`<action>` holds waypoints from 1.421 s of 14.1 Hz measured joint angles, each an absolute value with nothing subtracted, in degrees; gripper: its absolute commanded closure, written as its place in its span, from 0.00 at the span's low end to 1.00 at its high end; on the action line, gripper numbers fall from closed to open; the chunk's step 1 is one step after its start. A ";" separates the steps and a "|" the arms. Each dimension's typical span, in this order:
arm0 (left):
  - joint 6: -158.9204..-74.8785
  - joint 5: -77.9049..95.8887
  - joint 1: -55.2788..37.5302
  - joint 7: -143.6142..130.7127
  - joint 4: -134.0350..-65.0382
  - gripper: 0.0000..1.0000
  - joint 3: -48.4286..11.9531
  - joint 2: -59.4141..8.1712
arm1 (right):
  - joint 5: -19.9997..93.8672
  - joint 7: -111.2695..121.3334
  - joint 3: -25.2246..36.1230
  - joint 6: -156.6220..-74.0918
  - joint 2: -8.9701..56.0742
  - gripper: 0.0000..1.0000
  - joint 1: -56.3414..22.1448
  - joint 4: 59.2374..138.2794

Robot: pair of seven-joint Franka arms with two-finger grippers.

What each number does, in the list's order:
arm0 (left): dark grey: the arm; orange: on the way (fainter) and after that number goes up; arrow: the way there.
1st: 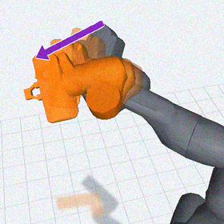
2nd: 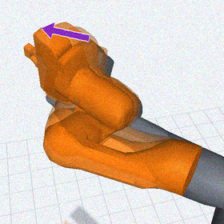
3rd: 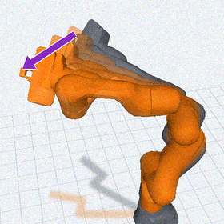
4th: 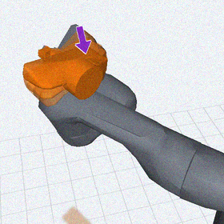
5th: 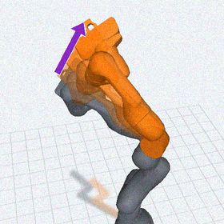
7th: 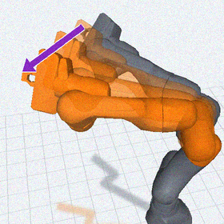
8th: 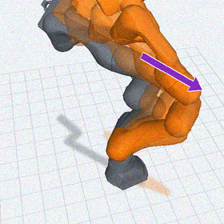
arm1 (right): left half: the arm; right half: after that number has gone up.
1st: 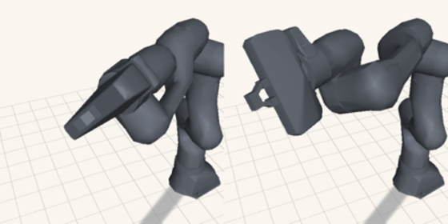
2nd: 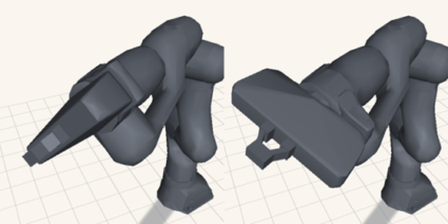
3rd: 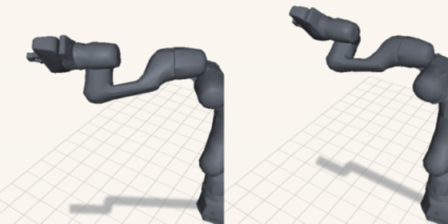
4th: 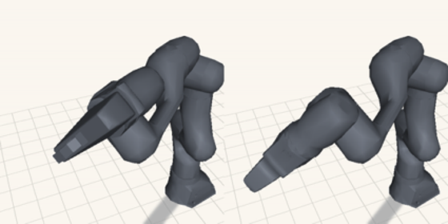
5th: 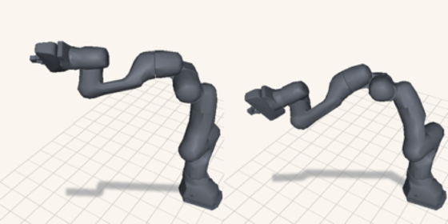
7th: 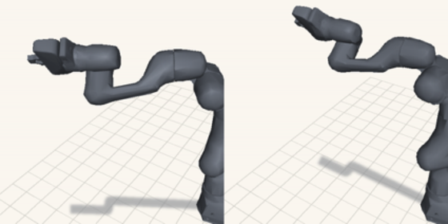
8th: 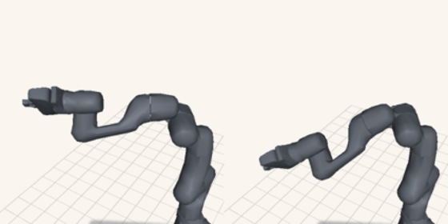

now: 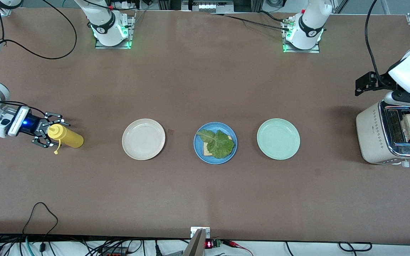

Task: Make sandwich in blue plate with both arms
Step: 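Lift the yellow bottle and carry it over the blue plate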

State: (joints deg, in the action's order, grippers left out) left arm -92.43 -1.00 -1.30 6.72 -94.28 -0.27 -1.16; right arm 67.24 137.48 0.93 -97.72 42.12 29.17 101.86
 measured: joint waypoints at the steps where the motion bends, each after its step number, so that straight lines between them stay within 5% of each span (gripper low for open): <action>1: -92.43 -1.00 -1.30 6.72 -94.28 0.00 -0.27 -1.16 | 67.51 138.13 0.64 -97.60 42.53 0.00 29.18 101.86; 3: -92.43 -1.00 -1.30 6.72 -94.28 0.00 -0.27 -1.16 | 68.17 138.67 -0.12 -97.57 43.19 0.01 29.18 101.86; 4: -92.43 -1.00 -1.30 6.72 -94.28 0.00 -0.27 -1.16 | 68.83 139.01 -0.37 -97.57 43.38 0.11 29.18 101.86; 5: -92.43 -1.00 -1.30 6.72 -94.28 0.00 -0.27 -1.16 | 69.27 139.71 -0.46 -97.57 43.52 0.24 29.19 101.84; 6: -92.43 -1.00 -1.30 6.72 -94.27 0.00 -0.27 -1.16 | 69.46 140.23 -0.46 -97.57 43.66 0.55 29.20 101.82; 9: -92.43 -1.00 -1.30 6.72 -94.27 0.00 -0.28 -1.16 | 69.60 140.67 -0.47 -97.60 44.01 1.00 29.28 101.81; 15: -92.43 -1.00 -1.27 6.71 -94.18 0.00 -0.08 -1.08 | 61.53 134.60 -1.41 -102.58 41.62 1.00 26.64 96.28; 20: -92.43 -1.00 -1.28 6.71 -94.15 0.00 -0.15 -1.04 | 39.53 110.29 -2.17 -117.24 29.11 1.00 11.33 94.69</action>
